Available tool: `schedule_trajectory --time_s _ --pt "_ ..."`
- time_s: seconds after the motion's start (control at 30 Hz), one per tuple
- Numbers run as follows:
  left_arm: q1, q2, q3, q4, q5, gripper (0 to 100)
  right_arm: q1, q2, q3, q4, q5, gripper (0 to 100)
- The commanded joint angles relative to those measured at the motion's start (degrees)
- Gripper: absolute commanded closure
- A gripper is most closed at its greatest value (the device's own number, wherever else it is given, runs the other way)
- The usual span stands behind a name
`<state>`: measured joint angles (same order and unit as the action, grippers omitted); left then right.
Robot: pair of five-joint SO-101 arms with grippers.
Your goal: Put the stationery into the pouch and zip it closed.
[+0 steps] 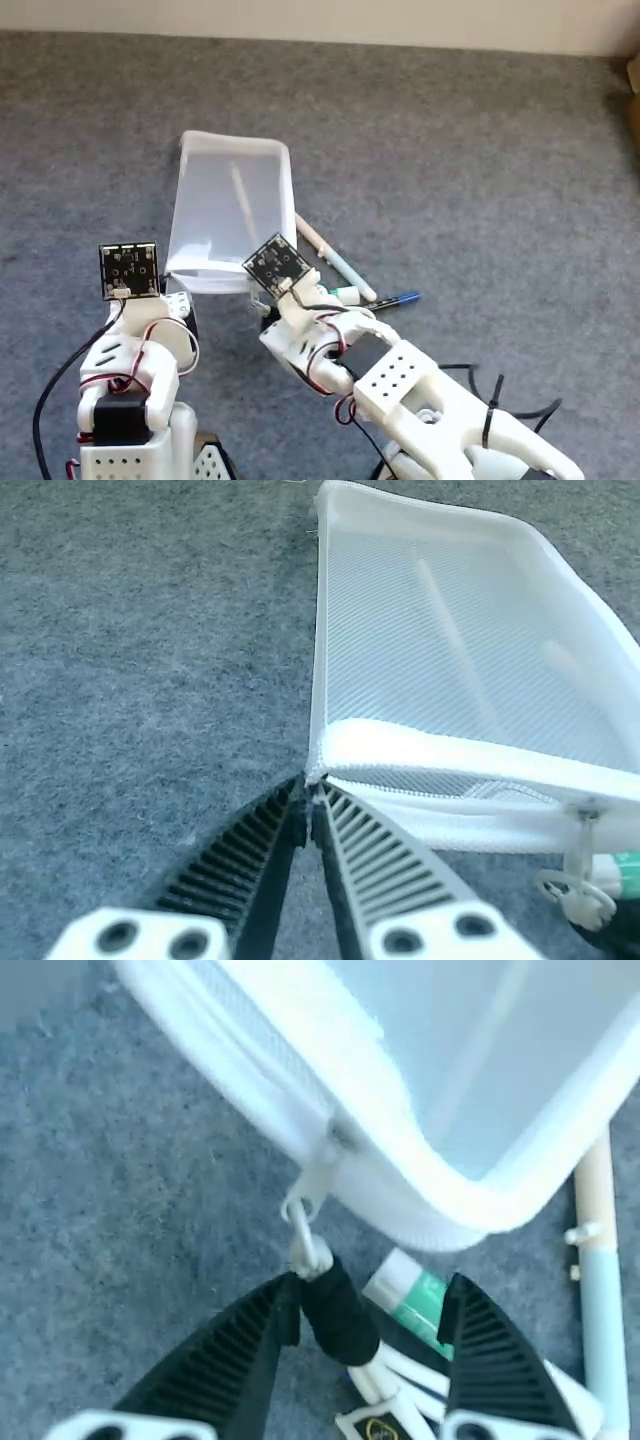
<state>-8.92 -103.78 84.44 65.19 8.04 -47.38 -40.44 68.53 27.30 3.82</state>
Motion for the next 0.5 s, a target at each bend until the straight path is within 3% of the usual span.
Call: schedule_trajectory --time_s 0.0,0.33,0.47 --pt "-0.8 -0.7 -2.2 -1.1 0.3 100 -2.4 0.1 -3.5 -2.2 0.8 77.8" --pt "-0.8 -0.7 -2.2 -1.1 0.4 100 -2.9 8.8 -4.0 -2.4 1.1 77.8" --pt "-0.8 -0.7 -2.2 -1.1 0.4 100 -3.0 9.8 -4.0 -2.4 4.7 78.3"
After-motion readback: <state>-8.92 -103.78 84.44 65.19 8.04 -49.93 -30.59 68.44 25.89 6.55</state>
